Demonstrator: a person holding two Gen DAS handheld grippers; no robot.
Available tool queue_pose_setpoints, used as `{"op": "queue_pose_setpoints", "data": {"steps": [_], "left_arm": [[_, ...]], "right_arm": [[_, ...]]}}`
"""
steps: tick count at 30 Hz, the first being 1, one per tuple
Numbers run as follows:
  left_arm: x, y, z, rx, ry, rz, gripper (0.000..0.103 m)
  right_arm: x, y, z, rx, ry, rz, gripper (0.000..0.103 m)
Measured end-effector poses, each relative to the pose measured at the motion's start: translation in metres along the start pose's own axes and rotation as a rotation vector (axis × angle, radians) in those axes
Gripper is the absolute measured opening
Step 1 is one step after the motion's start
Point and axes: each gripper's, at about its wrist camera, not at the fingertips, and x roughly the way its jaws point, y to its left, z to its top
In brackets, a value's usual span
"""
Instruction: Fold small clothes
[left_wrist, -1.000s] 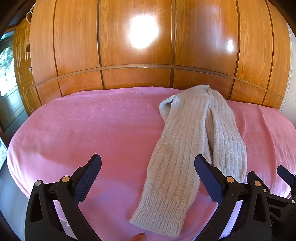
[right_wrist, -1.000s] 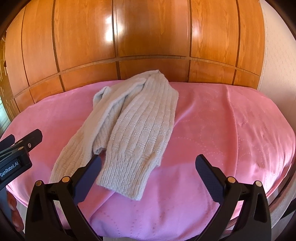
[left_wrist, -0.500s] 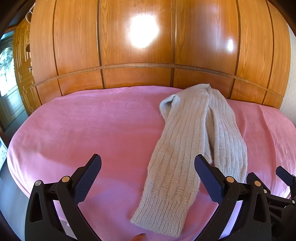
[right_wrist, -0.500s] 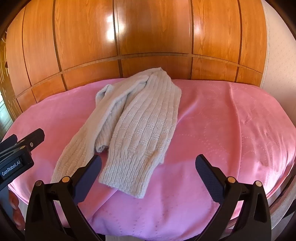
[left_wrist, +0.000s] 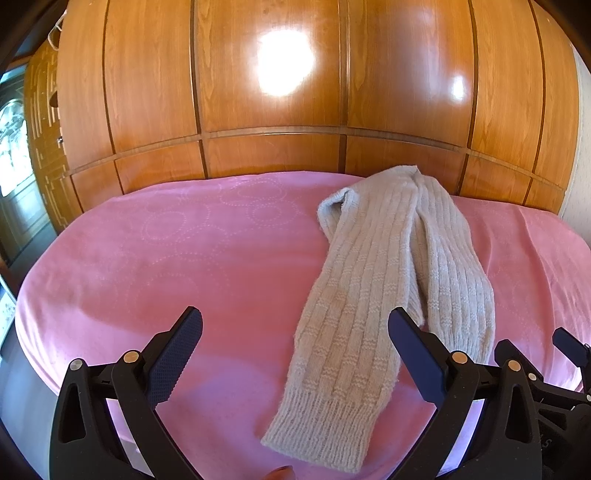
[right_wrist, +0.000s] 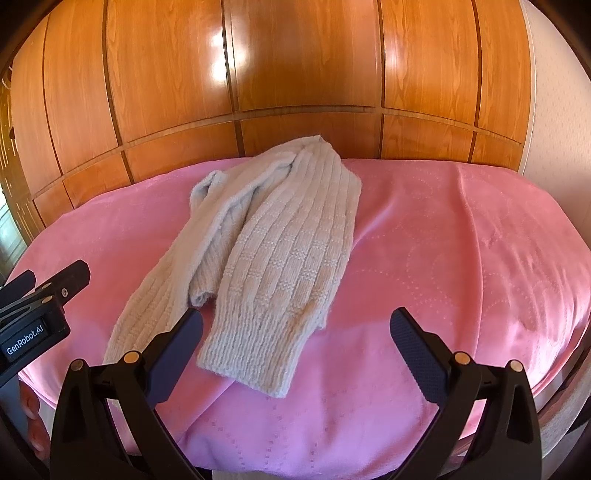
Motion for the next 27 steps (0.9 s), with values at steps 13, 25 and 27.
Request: {"op": "queue_pose_setpoints", "data": {"steps": [13, 25, 27], "left_arm": [[0.041, 0.013, -0.015, 0.077, 0.167, -0.119, 0.1], [0.071, -0.013, -0.057, 0.274, 0.305, -0.323, 0.074], [0.07, -0.014, -0.058, 0.278, 0.294, -0.332, 0.056]], "right_arm": [[0.014, -0.027, 0.004, 0.06, 0.05, 0.011, 0.1], [0.073, 0.01, -0.012, -0.076, 0.233, 0.142, 0.085], [0.088, 0.014, -0.017, -0.093, 0.279, 0.151, 0.073]]}}
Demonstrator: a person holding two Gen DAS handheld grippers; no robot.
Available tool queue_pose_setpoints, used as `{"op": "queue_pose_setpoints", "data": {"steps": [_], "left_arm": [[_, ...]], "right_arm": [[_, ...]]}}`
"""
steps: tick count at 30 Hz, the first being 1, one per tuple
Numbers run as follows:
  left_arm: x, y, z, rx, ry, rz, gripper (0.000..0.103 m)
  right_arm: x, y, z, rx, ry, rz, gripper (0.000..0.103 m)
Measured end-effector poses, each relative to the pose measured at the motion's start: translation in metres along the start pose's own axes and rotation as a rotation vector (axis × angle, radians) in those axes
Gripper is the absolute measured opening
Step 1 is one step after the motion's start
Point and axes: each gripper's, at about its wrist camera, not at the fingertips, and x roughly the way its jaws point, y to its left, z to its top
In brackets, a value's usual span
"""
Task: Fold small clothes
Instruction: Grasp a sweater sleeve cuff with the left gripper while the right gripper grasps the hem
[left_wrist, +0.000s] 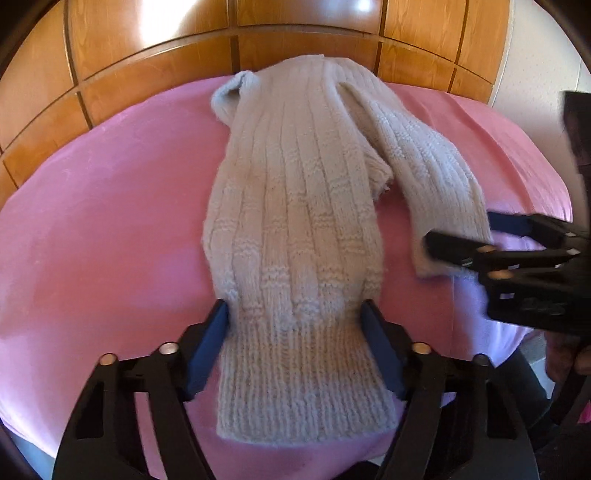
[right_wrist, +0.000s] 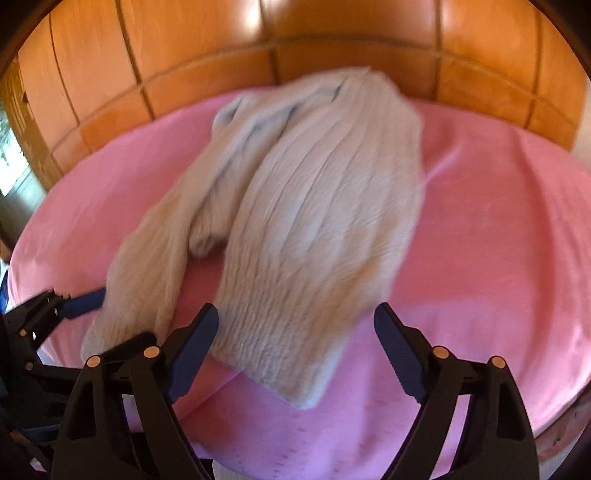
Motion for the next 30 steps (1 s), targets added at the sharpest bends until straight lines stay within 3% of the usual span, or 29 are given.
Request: {"op": "queue_pose_setpoints", "data": {"steps": [1, 2, 3, 5, 11, 15, 18, 21, 27, 28, 30], "left_arm": [[-0.002, 0.0, 0.0, 0.001, -0.006, -0.017, 0.046], [-0.004, 0.0, 0.001, -0.004, -0.008, -0.043, 0.025], [-0.005, 0.002, 0.003, -0.016, -0.007, -0.065, 0.015], [-0.01, 0.007, 0.005, -0.044, -0.011, -0.106, 0.013], [-0.046, 0.056, 0.035, -0.206, -0.13, -0.205, 0.012], [-0.074, 0.108, 0.071, -0.329, -0.256, -0.179, 0.012], [-0.085, 0.159, 0.101, -0.44, -0.322, -0.109, 0.012], [-0.087, 0.212, 0.13, -0.545, -0.354, 0.016, 0.012], [-0.054, 0.295, 0.2, -0.693, -0.284, 0.276, 0.012], [-0.044, 0.305, 0.212, -0.703, -0.262, 0.314, 0.012], [-0.032, 0.32, 0.225, -0.723, -0.222, 0.345, 0.016]], "right_arm": [[0.0, 0.0, 0.0, -0.008, -0.008, 0.007, 0.062], [-0.005, 0.0, 0.001, -0.025, -0.024, 0.024, 0.037], [-0.011, -0.001, 0.002, -0.036, -0.03, 0.03, 0.028], [-0.025, -0.009, 0.007, -0.048, -0.054, 0.025, 0.008], [-0.078, -0.067, 0.032, -0.031, -0.205, -0.142, 0.007], [-0.104, -0.131, 0.064, 0.055, -0.297, -0.32, 0.007], [-0.108, -0.191, 0.092, 0.15, -0.317, -0.425, 0.007], [-0.098, -0.248, 0.116, 0.242, -0.291, -0.492, 0.007], [-0.053, -0.323, 0.162, 0.35, -0.18, -0.58, 0.007], [-0.044, -0.327, 0.17, 0.362, -0.164, -0.582, 0.009], [-0.032, -0.334, 0.179, 0.363, -0.143, -0.59, 0.029]]}}
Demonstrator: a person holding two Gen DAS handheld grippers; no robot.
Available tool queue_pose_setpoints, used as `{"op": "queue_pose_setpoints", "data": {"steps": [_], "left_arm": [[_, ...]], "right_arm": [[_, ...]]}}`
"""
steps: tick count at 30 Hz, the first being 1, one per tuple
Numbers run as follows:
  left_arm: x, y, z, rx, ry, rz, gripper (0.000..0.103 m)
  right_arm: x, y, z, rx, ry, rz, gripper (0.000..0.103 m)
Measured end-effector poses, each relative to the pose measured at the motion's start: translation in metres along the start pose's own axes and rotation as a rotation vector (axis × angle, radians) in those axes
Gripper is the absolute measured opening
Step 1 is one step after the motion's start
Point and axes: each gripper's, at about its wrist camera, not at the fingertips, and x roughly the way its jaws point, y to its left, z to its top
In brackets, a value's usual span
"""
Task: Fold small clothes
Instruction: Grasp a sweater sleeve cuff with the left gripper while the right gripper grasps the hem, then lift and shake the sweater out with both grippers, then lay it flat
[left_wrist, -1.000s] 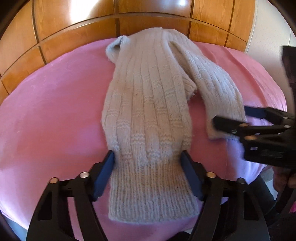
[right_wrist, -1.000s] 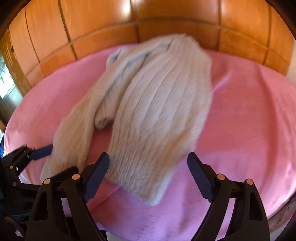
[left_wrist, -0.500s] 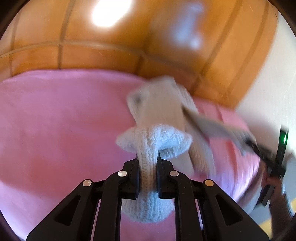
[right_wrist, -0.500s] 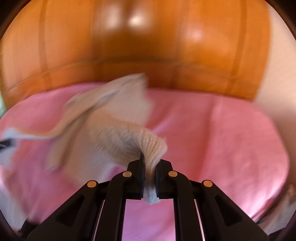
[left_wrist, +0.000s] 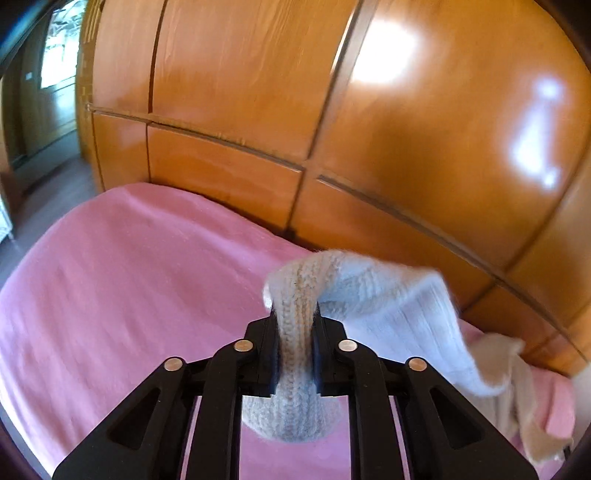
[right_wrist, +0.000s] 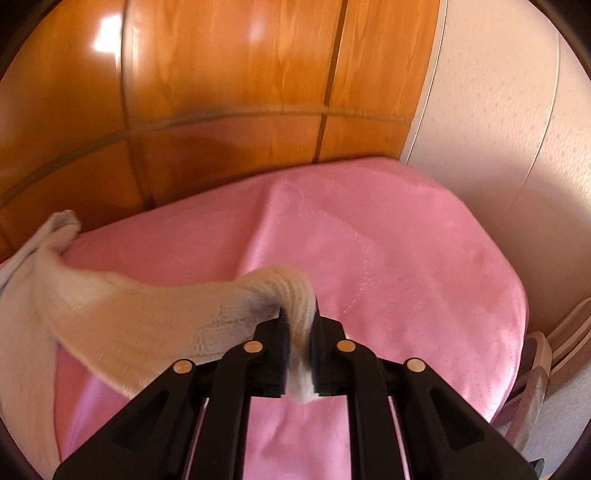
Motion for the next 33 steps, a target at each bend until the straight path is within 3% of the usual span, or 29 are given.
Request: {"op": "queue_pose_setpoints", "data": {"steps": [1, 2, 3, 5, 7, 11, 14, 17, 19, 21, 22, 23, 24, 26, 33], "left_arm": [[0.006, -0.001, 0.0, -0.014, 0.011, 0.02, 0.018], [0.009, -0.002, -0.001, -0.022, 0.012, 0.026, 0.029], [0.008, -0.004, -0.001, -0.015, 0.007, 0.03, 0.048], [-0.002, -0.01, -0.018, 0.008, -0.027, 0.029, 0.065], [-0.002, -0.009, -0.032, 0.023, 0.002, -0.051, 0.065], [0.002, -0.03, -0.108, 0.079, 0.195, -0.331, 0.065], [0.005, -0.05, -0.17, 0.069, 0.353, -0.517, 0.065], [0.006, -0.07, -0.22, 0.057, 0.46, -0.615, 0.065], [0.005, -0.079, -0.244, 0.016, 0.512, -0.663, 0.065], [0.004, -0.087, -0.262, -0.029, 0.531, -0.685, 0.061], [0.0, -0.093, -0.267, -0.022, 0.516, -0.689, 0.053], [-0.003, -0.098, -0.271, -0.004, 0.53, -0.708, 0.026], [0.002, -0.103, -0.27, 0.01, 0.547, -0.718, 0.017], [-0.001, -0.108, -0.265, 0.043, 0.513, -0.693, 0.009], [-0.047, -0.072, -0.226, 0.102, 0.368, -0.666, 0.003]], "right_arm": [[0.003, 0.001, 0.002, -0.006, -0.008, -0.003, 0.055], [-0.002, 0.002, 0.0, -0.01, -0.031, -0.002, 0.065], [-0.005, 0.002, -0.001, -0.013, -0.041, -0.001, 0.067], [-0.015, 0.008, -0.01, -0.021, -0.046, 0.026, 0.07], [-0.026, 0.016, -0.022, -0.014, -0.04, 0.118, 0.072], [-0.043, 0.057, -0.074, 0.012, 0.115, 0.552, 0.072], [-0.047, 0.101, -0.116, 0.007, 0.254, 0.799, 0.071], [-0.05, 0.14, -0.155, -0.029, 0.354, 0.907, 0.07], [-0.05, 0.16, -0.174, -0.037, 0.403, 0.944, 0.064], [-0.057, 0.166, -0.18, -0.046, 0.398, 0.954, 0.059], [-0.059, 0.168, -0.18, -0.053, 0.39, 0.954, 0.049], [-0.062, 0.169, -0.18, -0.056, 0.383, 0.945, 0.04], [-0.064, 0.169, -0.179, -0.062, 0.377, 0.934, 0.033], [-0.069, 0.17, -0.178, -0.109, 0.344, 0.884, 0.013], [-0.129, 0.167, -0.177, -0.281, 0.144, 0.797, 0.006]]}}
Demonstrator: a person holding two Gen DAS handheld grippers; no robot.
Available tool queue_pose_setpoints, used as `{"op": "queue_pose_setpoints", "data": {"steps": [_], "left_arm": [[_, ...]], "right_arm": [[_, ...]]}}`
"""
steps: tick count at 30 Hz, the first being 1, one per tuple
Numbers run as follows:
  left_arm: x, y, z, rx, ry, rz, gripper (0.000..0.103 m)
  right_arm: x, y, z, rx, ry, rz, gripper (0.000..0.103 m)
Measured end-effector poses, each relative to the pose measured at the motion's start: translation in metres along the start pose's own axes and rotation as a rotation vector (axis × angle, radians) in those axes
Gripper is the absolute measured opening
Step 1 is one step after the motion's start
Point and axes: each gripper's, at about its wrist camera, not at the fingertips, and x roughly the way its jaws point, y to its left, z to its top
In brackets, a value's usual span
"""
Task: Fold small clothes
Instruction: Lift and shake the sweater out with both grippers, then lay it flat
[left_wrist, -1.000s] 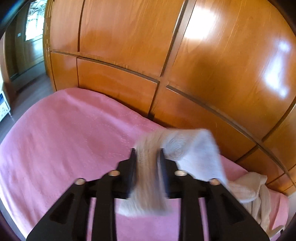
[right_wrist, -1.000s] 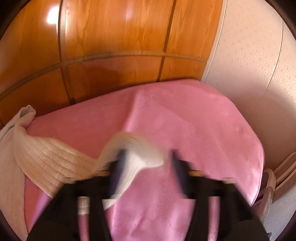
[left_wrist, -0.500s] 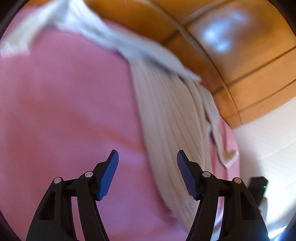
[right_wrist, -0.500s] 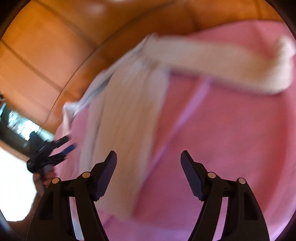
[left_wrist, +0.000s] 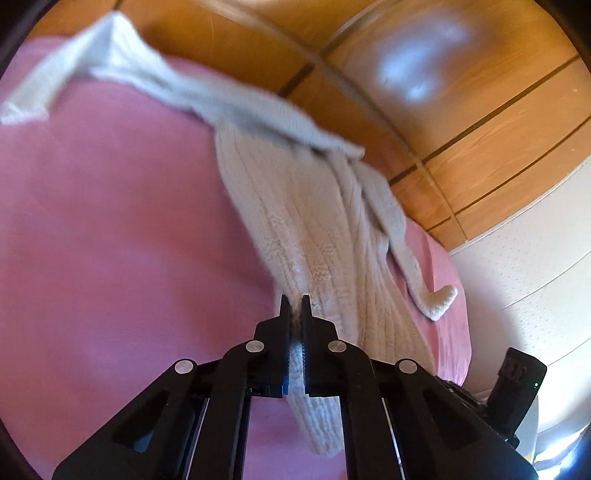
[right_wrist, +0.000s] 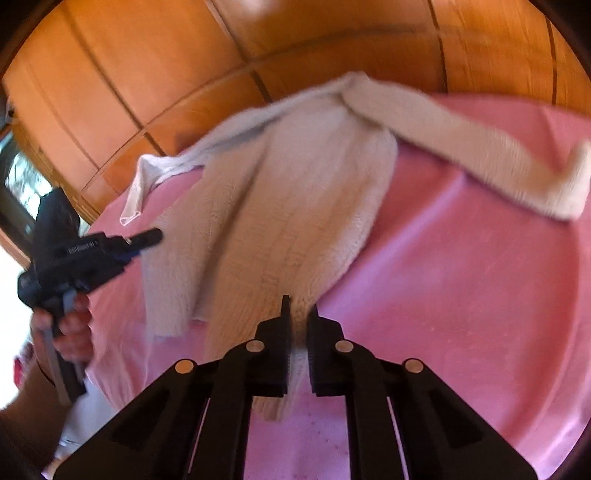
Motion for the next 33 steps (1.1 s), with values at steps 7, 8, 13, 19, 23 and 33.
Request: {"op": "queue_pose_setpoints", "data": {"steps": [7, 8, 13, 19, 23, 33], "left_arm": [[-0.076, 0.005, 0.003, 0.049, -0.084, 0.024, 0.0], [-0.093, 0.005, 0.0, 0.061, -0.1, 0.03, 0.0], [-0.143, 0.015, -0.01, 0.059, -0.156, 0.052, 0.0], [-0.113, 0.036, -0.025, -0.01, -0.109, 0.085, 0.016], [-0.088, 0.051, -0.034, -0.099, -0.106, 0.084, 0.068], [-0.002, 0.058, -0.035, -0.191, 0.026, -0.005, 0.055]], "right_arm": [[-0.048, 0.039, -0.006, -0.174, -0.097, -0.071, 0.006], [-0.056, 0.041, -0.01, -0.189, -0.109, -0.079, 0.005], [-0.099, 0.035, -0.016, -0.187, -0.181, -0.09, 0.0], [-0.11, 0.005, -0.013, -0.062, -0.174, -0.104, 0.009], [-0.086, -0.007, -0.022, 0.014, -0.118, -0.047, 0.07], [0.035, -0.005, -0.031, 0.211, 0.137, 0.164, 0.046]]}}
